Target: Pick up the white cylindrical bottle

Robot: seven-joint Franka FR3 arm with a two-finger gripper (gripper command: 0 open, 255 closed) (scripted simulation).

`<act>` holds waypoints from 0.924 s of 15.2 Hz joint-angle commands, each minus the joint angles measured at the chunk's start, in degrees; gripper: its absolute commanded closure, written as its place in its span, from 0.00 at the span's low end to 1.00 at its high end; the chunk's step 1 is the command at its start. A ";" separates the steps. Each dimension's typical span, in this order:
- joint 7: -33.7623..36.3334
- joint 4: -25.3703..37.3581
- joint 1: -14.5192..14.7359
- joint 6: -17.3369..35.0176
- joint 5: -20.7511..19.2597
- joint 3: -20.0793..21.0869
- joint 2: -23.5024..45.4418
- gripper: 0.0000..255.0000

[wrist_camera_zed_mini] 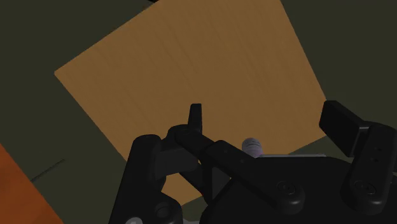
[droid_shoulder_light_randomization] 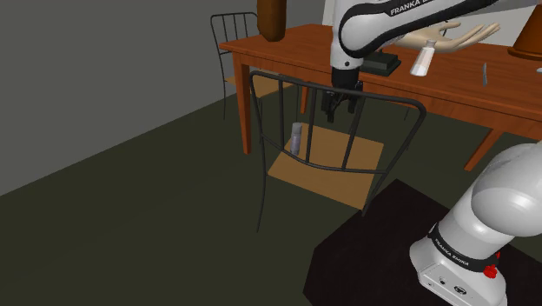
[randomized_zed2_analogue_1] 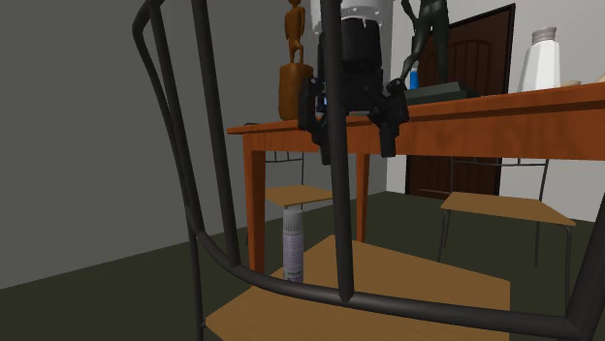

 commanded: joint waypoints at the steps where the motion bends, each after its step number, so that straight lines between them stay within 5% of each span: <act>1: -0.01 1.46 -0.07 3.34 -0.01 -0.10 4.02 0.00; 14: 0.26 19.68 0.01 16.39 0.31 0.01 31.12 0.00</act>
